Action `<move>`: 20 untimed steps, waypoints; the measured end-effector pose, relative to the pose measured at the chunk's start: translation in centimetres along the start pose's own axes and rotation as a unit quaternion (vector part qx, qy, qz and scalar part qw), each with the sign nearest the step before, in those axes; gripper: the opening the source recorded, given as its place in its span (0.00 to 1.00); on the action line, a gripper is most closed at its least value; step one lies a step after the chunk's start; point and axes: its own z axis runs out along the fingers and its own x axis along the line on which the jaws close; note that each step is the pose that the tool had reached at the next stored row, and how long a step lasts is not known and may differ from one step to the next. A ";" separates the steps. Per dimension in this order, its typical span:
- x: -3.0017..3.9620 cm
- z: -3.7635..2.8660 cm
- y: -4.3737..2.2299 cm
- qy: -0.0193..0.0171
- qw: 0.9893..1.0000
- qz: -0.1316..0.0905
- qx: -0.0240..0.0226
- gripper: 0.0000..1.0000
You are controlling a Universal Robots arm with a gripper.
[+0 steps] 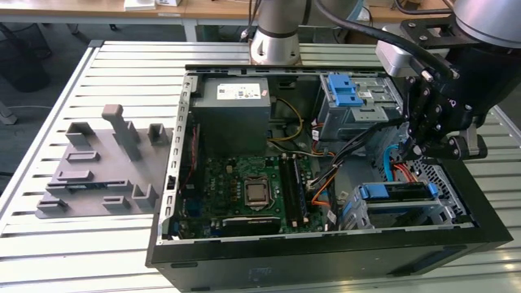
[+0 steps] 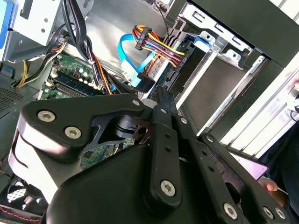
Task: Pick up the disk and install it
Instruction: 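Insert the second disk wire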
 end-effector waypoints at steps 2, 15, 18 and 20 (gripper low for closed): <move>0.00 0.00 0.00 0.000 1.000 0.000 0.000 0.11; -0.01 0.00 0.00 0.000 1.000 0.000 0.003 0.11; -0.03 0.00 0.00 0.000 1.000 0.000 0.003 0.11; -0.03 0.00 0.00 0.000 1.000 0.000 0.003 0.11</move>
